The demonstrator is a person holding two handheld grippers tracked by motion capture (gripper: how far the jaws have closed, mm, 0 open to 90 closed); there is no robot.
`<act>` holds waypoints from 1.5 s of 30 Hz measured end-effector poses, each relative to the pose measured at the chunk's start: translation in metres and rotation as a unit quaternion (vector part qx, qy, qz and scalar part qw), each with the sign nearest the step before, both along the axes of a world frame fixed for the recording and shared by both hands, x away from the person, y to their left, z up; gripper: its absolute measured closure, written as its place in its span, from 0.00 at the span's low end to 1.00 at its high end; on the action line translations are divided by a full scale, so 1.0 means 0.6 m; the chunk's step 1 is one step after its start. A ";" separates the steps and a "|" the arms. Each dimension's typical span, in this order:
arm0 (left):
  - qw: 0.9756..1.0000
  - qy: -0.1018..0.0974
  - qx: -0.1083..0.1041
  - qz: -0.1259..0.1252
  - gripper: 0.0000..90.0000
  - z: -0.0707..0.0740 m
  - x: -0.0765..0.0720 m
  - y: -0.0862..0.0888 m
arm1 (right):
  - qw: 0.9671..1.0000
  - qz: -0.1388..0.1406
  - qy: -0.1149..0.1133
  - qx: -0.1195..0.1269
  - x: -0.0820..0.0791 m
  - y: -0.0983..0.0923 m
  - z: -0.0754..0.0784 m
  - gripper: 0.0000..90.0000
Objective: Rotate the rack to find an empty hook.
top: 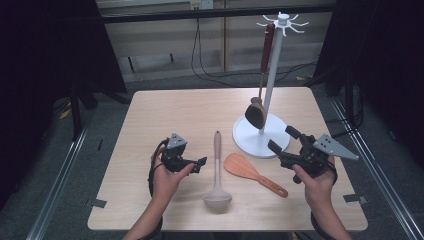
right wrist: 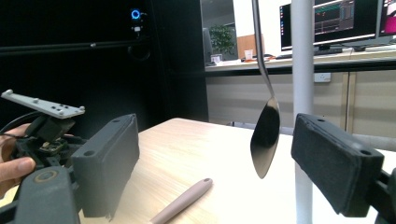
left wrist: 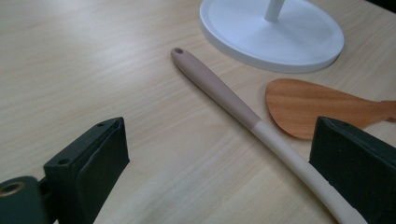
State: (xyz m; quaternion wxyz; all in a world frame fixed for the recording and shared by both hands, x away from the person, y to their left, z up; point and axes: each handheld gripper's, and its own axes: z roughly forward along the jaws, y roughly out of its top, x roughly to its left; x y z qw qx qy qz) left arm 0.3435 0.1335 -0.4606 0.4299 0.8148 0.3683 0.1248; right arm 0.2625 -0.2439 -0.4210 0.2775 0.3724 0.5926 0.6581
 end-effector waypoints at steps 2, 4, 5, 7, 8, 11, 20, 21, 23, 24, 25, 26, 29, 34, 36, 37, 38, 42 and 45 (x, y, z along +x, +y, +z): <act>1.000 0.022 0.007 0.005 0.06 -0.004 0.003 -0.010 | 1.000 0.000 0.003 -0.004 0.002 0.002 -0.002 0.17; 0.999 0.041 0.008 0.009 0.07 -0.010 0.005 -0.020 | 1.000 0.003 0.004 -0.003 0.004 0.003 -0.004 0.17; 0.999 0.043 0.010 0.011 0.09 -0.013 0.006 -0.029 | 1.000 0.003 0.002 -0.003 0.006 0.004 -0.005 0.17; 0.998 0.056 0.010 0.012 0.11 -0.017 0.008 -0.038 | 1.000 0.003 0.008 0.002 0.007 0.006 -0.005 0.17; 0.998 0.061 0.013 0.007 0.11 -0.018 0.010 -0.043 | 1.000 0.005 0.006 -0.004 0.008 0.007 -0.006 0.17; 0.997 0.079 0.016 0.015 0.15 -0.019 0.015 -0.057 | 1.000 0.009 0.006 -0.010 0.008 0.009 -0.008 0.17; 0.991 0.125 0.040 0.022 0.22 -0.032 0.036 -0.083 | 1.000 0.005 0.009 -0.007 0.007 0.003 -0.011 0.17; 0.991 0.124 0.039 0.023 0.23 -0.032 0.037 -0.085 | 1.000 0.006 0.010 -0.005 0.006 0.002 -0.011 0.17; 0.992 0.118 0.035 0.024 0.25 -0.030 0.037 -0.087 | 1.000 0.004 0.010 -0.005 0.006 0.000 -0.011 0.17; 0.992 0.117 0.032 0.024 0.28 -0.030 0.037 -0.088 | 1.000 0.004 0.011 -0.004 0.006 0.000 -0.011 0.17; 0.992 0.118 0.035 0.019 0.29 -0.029 0.038 -0.087 | 1.000 0.005 0.009 -0.004 0.006 0.000 -0.011 0.17; 0.992 0.117 0.037 0.019 0.31 -0.028 0.038 -0.088 | 1.000 0.004 0.010 -0.004 0.005 0.000 -0.011 0.17; 0.992 0.121 0.037 0.019 0.38 -0.030 0.040 -0.091 | 1.000 0.005 0.011 -0.004 0.006 0.000 -0.011 0.17; 0.992 0.114 0.034 0.031 0.56 -0.032 0.044 -0.092 | 1.000 0.007 0.008 0.001 0.005 0.001 -0.008 0.17; 0.992 0.115 0.039 0.034 0.64 -0.032 0.047 -0.091 | 1.000 0.006 0.008 0.001 0.005 0.000 -0.009 0.17; 0.992 0.113 0.044 0.038 0.69 -0.034 0.049 -0.091 | 1.000 0.008 0.008 0.001 0.005 0.000 -0.009 0.17; 0.992 0.111 0.047 0.038 0.76 -0.036 0.050 -0.091 | 1.000 0.005 0.011 -0.003 0.005 0.000 -0.010 0.17; 0.991 0.118 0.054 0.043 0.89 -0.040 0.057 -0.092 | 1.000 0.009 0.010 -0.001 0.006 0.002 -0.010 0.17; 0.989 0.126 0.062 0.045 0.93 -0.047 0.062 -0.096 | 1.000 0.008 0.011 0.000 0.005 0.004 -0.009 0.17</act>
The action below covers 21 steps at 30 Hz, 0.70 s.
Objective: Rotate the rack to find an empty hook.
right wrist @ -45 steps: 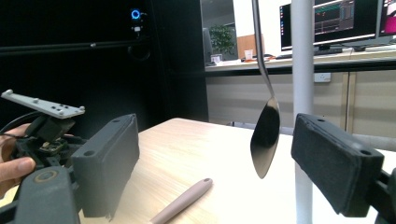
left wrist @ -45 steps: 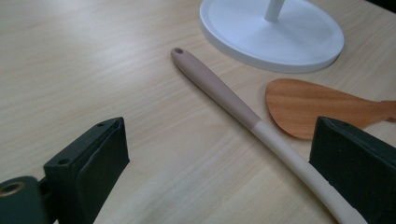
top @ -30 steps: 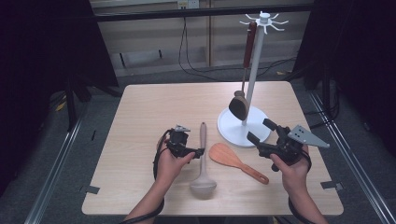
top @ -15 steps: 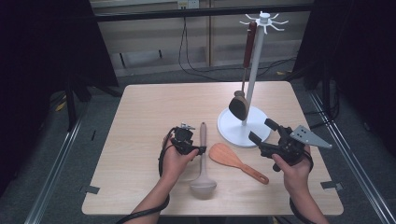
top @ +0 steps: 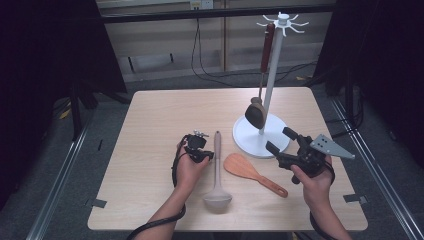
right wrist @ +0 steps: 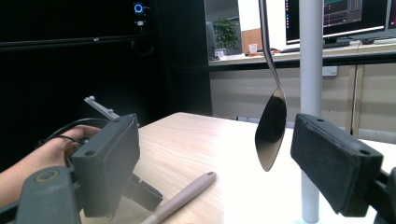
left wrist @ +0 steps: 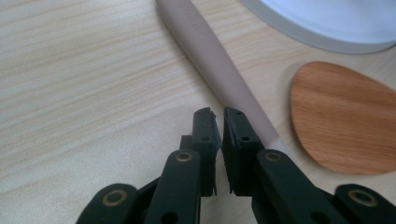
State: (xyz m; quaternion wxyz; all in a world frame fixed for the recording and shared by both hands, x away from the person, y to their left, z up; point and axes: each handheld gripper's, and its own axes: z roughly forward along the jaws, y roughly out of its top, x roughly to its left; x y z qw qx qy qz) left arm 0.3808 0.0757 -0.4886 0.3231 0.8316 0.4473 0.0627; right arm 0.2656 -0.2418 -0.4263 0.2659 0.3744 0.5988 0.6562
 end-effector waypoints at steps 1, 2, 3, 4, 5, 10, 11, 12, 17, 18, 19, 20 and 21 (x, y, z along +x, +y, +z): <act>1.000 0.004 -0.006 0.006 0.94 -0.004 0.001 -0.003 | 1.000 0.000 0.003 0.001 0.000 0.001 0.000 0.17; 1.000 0.001 -0.008 -0.002 0.94 -0.006 0.004 -0.002 | 1.000 -0.001 0.003 -0.001 0.000 0.000 0.000 0.17; 1.000 0.001 -0.007 -0.001 0.95 -0.006 0.004 -0.003 | 1.000 -0.001 0.001 -0.004 0.000 -0.001 -0.001 0.17; 1.000 0.002 -0.005 -0.002 0.95 -0.006 0.006 -0.005 | 1.000 -0.002 0.001 -0.003 0.000 -0.001 -0.001 0.17; 1.000 0.005 -0.007 -0.004 0.95 -0.006 0.007 -0.006 | 1.000 -0.003 0.002 -0.002 0.000 -0.002 0.000 0.17; 1.000 0.005 -0.021 0.000 0.96 -0.005 0.010 -0.011 | 1.000 -0.002 0.000 0.003 0.000 -0.003 0.000 0.17; 1.000 0.005 -0.017 -0.003 0.96 -0.005 0.011 -0.011 | 1.000 -0.002 0.001 0.002 0.000 -0.002 0.000 0.17; 1.000 0.007 -0.018 -0.001 0.95 -0.005 0.012 -0.011 | 1.000 -0.002 0.001 0.002 0.000 -0.002 0.000 0.17; 0.999 0.009 -0.031 0.010 0.94 -0.009 0.018 -0.008 | 1.000 0.001 -0.001 0.001 0.000 0.001 0.001 0.17; 1.000 0.009 -0.028 0.009 0.94 -0.009 0.021 -0.008 | 1.000 0.002 -0.001 0.001 0.000 0.001 0.001 0.17; 0.999 0.012 -0.031 0.012 0.94 -0.009 0.022 -0.009 | 1.000 0.001 0.000 0.000 0.000 0.001 0.001 0.17; 0.999 0.015 -0.034 0.010 0.95 -0.009 0.024 -0.008 | 1.000 0.001 -0.001 0.000 0.000 0.002 0.001 0.17; 0.999 0.015 -0.038 0.004 0.95 -0.009 0.025 -0.009 | 1.000 0.003 -0.002 0.003 0.000 0.002 0.001 0.17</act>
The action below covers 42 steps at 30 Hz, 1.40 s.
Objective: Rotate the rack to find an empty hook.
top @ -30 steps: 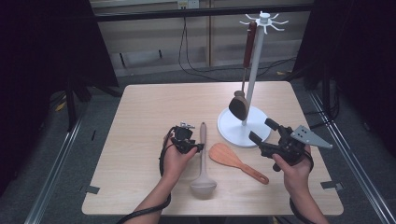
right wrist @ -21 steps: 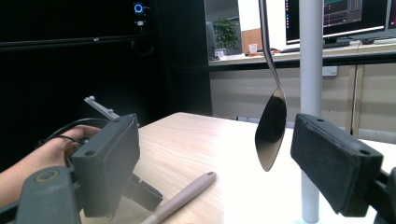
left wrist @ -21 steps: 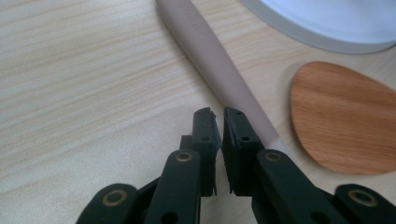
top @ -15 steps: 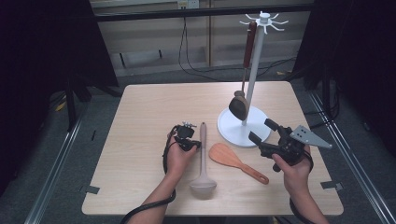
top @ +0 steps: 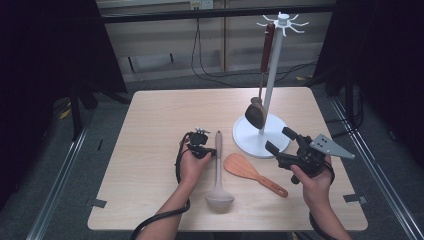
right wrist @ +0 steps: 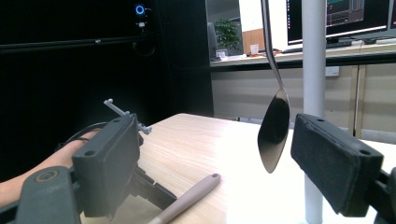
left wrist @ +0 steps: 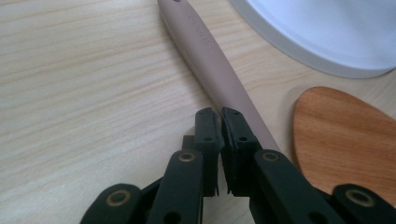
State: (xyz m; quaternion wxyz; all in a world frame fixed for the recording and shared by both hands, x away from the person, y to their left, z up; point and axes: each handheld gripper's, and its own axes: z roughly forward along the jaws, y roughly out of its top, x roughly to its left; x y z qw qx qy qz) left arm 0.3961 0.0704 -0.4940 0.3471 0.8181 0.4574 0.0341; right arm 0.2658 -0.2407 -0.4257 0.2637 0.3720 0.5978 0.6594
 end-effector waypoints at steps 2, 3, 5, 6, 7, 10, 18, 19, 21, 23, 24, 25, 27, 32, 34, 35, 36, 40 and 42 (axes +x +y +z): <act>1.000 -0.003 0.007 -0.002 0.95 0.001 0.001 -0.003 | 1.000 -0.001 0.000 -0.002 0.000 -0.001 0.000 0.17; 1.000 0.001 0.013 -0.001 0.95 0.001 0.002 -0.003 | 1.000 -0.001 0.001 0.000 0.000 -0.001 0.000 0.17; 1.000 0.005 0.003 0.011 0.95 0.000 0.003 -0.004 | 1.000 -0.002 0.001 -0.001 0.001 -0.002 0.000 0.17; 1.000 0.004 0.002 0.010 0.95 0.000 0.004 -0.005 | 1.000 -0.002 0.003 0.000 0.000 -0.002 0.000 0.17; 1.000 0.004 0.005 0.004 0.94 0.001 0.005 -0.004 | 1.000 -0.001 0.001 0.002 0.001 -0.003 0.000 0.17; 1.000 0.005 0.007 0.005 0.92 0.001 0.007 -0.003 | 1.000 -0.002 0.000 0.002 0.001 -0.004 0.001 0.17; 1.000 0.000 0.016 0.027 0.84 0.016 0.006 -0.002 | 1.000 -0.002 -0.001 0.002 0.001 -0.006 0.001 0.17; 1.000 0.003 0.019 0.024 0.83 0.021 0.005 -0.003 | 1.000 -0.002 0.000 0.004 0.000 -0.005 0.001 0.17; 0.999 0.006 0.014 0.032 0.78 0.027 0.002 -0.009 | 1.000 -0.002 -0.003 0.003 0.000 -0.006 0.002 0.17; 0.999 0.007 0.021 0.024 0.76 0.032 0.001 -0.013 | 1.000 -0.005 -0.001 0.002 -0.001 -0.006 0.003 0.17; 0.999 0.006 0.018 0.034 0.74 0.033 0.000 -0.018 | 1.000 -0.005 -0.001 0.002 -0.001 -0.006 0.003 0.17; 0.999 0.011 0.026 0.028 0.71 0.035 -0.001 -0.019 | 1.000 -0.005 -0.002 0.001 -0.001 -0.005 0.003 0.17; 0.999 0.012 0.030 0.030 0.70 0.035 -0.002 -0.023 | 1.000 -0.001 -0.002 0.002 -0.002 -0.004 0.004 0.17; 0.998 0.036 0.028 0.040 0.67 0.028 -0.002 -0.032 | 1.000 0.001 -0.004 0.000 -0.002 -0.001 0.004 0.17; 0.998 0.045 0.032 0.041 0.64 0.021 0.000 -0.035 | 1.000 -0.001 -0.003 -0.001 -0.002 -0.001 0.004 0.17; 0.998 0.045 0.037 0.031 0.62 0.017 0.001 -0.035 | 1.000 -0.001 -0.002 0.001 -0.001 -0.002 0.003 0.17; 0.998 0.042 0.037 0.034 0.63 0.016 0.001 -0.038 | 1.000 -0.001 -0.002 0.001 -0.001 -0.002 0.003 0.17; 0.997 0.051 0.046 0.039 0.71 0.019 -0.001 -0.045 | 1.000 -0.001 -0.002 -0.003 -0.001 0.000 0.001 0.17; 0.996 0.061 0.045 0.056 0.73 0.021 -0.001 -0.047 | 1.000 -0.001 0.000 -0.001 -0.002 0.001 0.001 0.17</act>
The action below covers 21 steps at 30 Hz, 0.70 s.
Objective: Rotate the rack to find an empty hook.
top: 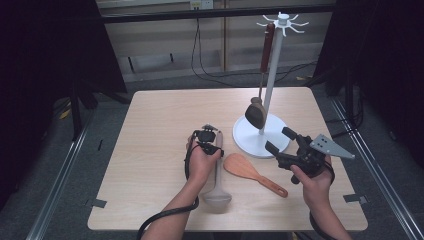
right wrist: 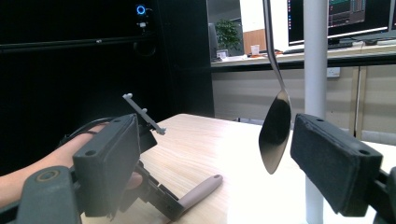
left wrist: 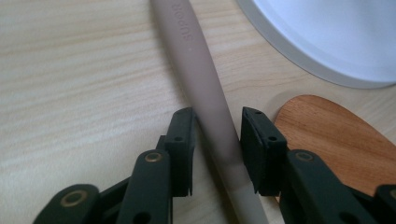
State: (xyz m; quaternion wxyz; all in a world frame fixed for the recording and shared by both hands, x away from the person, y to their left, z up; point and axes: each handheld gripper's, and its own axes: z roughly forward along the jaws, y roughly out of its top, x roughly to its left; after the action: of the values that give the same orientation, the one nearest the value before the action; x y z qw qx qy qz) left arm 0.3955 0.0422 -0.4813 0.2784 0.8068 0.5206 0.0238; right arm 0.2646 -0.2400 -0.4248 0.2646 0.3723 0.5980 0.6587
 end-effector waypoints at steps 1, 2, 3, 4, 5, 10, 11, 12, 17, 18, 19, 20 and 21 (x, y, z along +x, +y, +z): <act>1.000 0.009 0.003 0.006 0.74 0.003 0.001 0.002 | 1.000 0.002 0.000 0.000 0.000 0.000 0.000 0.17; 1.000 0.010 0.005 0.011 0.76 0.006 0.001 0.003 | 1.000 0.002 0.000 -0.001 0.000 0.000 0.000 0.17; 1.000 0.009 -0.003 0.011 0.77 0.007 0.001 0.005 | 1.000 0.002 -0.002 0.003 0.000 -0.001 0.000 0.17; 1.000 0.013 -0.010 0.010 0.79 0.009 0.001 0.008 | 1.000 0.002 -0.001 0.004 -0.001 -0.001 0.000 0.17; 1.000 0.013 -0.021 0.009 0.82 0.012 0.000 0.011 | 1.000 0.001 -0.001 0.004 -0.001 -0.002 0.000 0.18; 0.999 -0.020 -0.038 -0.001 0.83 0.039 -0.003 0.028 | 1.000 0.000 0.001 0.007 0.000 -0.003 -0.001 0.18; 0.999 -0.029 -0.045 -0.002 0.83 0.046 -0.004 0.032 | 1.000 0.001 0.001 0.007 0.000 -0.003 -0.001 0.18; 0.998 -0.035 -0.056 -0.005 0.83 0.052 -0.005 0.035 | 1.000 0.002 0.001 0.008 0.000 -0.002 -0.001 0.18; 0.993 -0.071 -0.090 -0.025 0.83 0.086 -0.016 0.055 | 1.000 0.006 -0.001 0.005 0.001 0.003 -0.002 0.18; 0.992 -0.077 -0.097 -0.029 0.83 0.092 -0.020 0.060 | 1.000 0.005 0.002 0.003 0.000 0.005 -0.003 0.18; 0.990 -0.088 -0.105 -0.034 0.83 0.100 -0.025 0.064 | 1.000 0.006 0.002 0.002 0.001 0.006 -0.003 0.18; 0.988 -0.095 -0.113 -0.034 0.83 0.104 -0.029 0.066 | 1.000 0.008 0.002 0.001 0.001 0.008 -0.004 0.18; 0.987 -0.103 -0.116 -0.037 0.84 0.110 -0.035 0.069 | 1.000 0.009 0.003 0.000 0.001 0.010 -0.004 0.18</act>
State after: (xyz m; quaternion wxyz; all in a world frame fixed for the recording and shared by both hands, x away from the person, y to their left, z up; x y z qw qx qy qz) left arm 0.3747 0.0838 -0.4155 0.4229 0.7809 0.4582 0.0364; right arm 0.2654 -0.2343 -0.4274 0.2568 0.3691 0.6017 0.6601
